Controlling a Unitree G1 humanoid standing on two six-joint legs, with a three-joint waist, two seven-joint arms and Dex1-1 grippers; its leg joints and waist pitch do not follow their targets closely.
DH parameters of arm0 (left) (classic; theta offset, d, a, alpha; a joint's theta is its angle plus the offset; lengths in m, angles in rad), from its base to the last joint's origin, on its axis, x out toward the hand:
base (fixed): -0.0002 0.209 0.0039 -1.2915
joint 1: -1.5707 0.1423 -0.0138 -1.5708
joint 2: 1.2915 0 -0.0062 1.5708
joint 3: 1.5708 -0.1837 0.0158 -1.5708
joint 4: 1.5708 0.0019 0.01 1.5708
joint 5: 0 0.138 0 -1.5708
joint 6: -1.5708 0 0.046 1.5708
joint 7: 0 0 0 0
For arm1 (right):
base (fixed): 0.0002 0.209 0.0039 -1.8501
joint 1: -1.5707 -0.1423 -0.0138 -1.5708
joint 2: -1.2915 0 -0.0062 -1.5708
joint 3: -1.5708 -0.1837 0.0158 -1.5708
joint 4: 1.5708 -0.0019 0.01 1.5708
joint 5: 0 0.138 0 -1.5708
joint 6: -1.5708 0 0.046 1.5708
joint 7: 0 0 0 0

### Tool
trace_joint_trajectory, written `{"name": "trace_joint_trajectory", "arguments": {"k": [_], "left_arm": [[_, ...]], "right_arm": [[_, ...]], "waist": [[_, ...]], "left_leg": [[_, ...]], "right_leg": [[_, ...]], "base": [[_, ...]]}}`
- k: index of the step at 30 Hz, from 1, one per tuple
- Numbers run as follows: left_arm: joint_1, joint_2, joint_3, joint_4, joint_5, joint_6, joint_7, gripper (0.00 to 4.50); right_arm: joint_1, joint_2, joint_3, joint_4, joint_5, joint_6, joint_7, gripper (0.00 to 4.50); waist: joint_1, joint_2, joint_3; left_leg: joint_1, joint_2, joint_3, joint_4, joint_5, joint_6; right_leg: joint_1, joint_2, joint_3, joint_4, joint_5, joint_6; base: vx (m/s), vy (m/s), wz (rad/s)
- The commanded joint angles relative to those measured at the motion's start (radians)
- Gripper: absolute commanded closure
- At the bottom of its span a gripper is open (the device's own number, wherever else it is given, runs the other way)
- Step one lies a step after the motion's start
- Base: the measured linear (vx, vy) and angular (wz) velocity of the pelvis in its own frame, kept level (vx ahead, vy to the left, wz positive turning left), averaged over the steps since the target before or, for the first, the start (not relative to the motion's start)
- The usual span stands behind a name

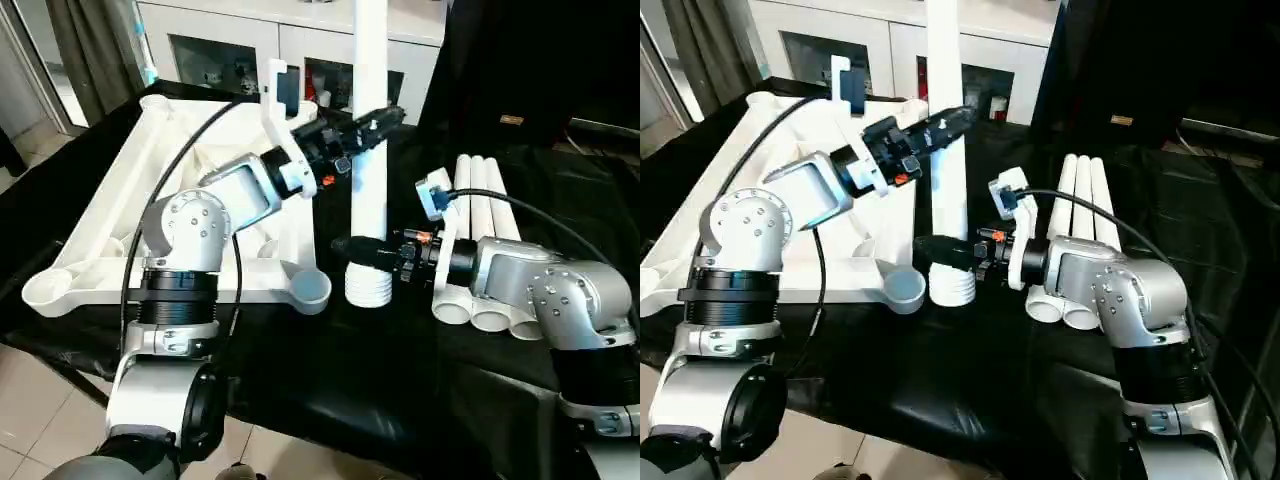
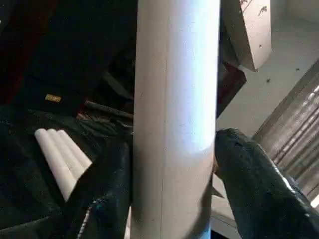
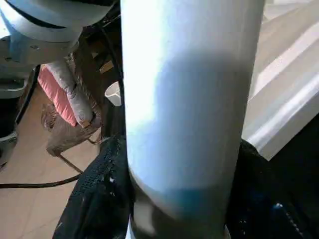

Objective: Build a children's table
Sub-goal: Pick table leg

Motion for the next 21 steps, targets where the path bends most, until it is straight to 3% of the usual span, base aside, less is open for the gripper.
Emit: {"name": "trace_joint_trajectory", "arguments": {"k": [1, 4, 12, 15, 21], "left_arm": [[0.004, -0.006, -0.007, -0.025, -0.020, 0.025, 0.001, 2.19], [0.021, -0.012, -0.025, -0.054, -0.028, 0.056, 0.001, 2.60], [0.049, -0.026, -0.044, -0.057, -0.015, 0.036, -0.006, 2.69], [0.049, -0.014, -0.040, -0.055, -0.023, 0.037, -0.035, 2.69], [0.038, 0.045, -0.067, -0.049, -0.030, 0.052, -0.151, 2.70]], "right_arm": [[-0.006, -0.001, -0.003, 0.001, -0.007, -0.008, -0.014, 2.57], [-0.006, 0.002, -0.004, -0.002, -0.009, -0.007, -0.016, 2.57], [-0.009, 0.004, 0.008, -0.010, -0.028, -0.031, -0.018, 2.57], [-0.011, 0.011, 0.000, -0.007, -0.020, -0.035, -0.014, 1.87], [-0.007, -0.015, -0.009, -0.002, -0.006, -0.034, 0.024, 1.42]], "waist": [[0.005, 0.003, -0.081], [0.006, 0.007, -0.080], [0.006, 0.008, -0.080], [0.007, 0.006, -0.080], [0.008, 0.006, -0.079]], "left_leg": [[0.005, 0.036, -0.013, -0.052, -0.015, 0.027], [0.006, 0.039, -0.014, -0.052, -0.019, 0.024], [0.006, 0.038, -0.014, -0.053, -0.026, 0.019], [0.006, 0.038, -0.013, -0.053, -0.027, 0.018], [0.008, 0.038, -0.013, -0.055, -0.029, 0.019]], "right_leg": [[0.077, -0.072, 0.047, -0.066, 0.101, -0.245], [0.076, -0.074, 0.047, -0.066, 0.098, -0.252], [0.076, -0.073, 0.047, -0.068, 0.090, -0.246], [0.076, -0.073, 0.047, -0.067, 0.086, -0.244], [0.074, -0.074, 0.047, -0.068, 0.072, -0.239]], "base": [[0.000, 0.000, 0.00], [0.000, 0.000, 0.00], [0.000, 0.000, 0.00], [0.000, 0.000, 0.00], [0.000, 0.000, 0.00]]}}
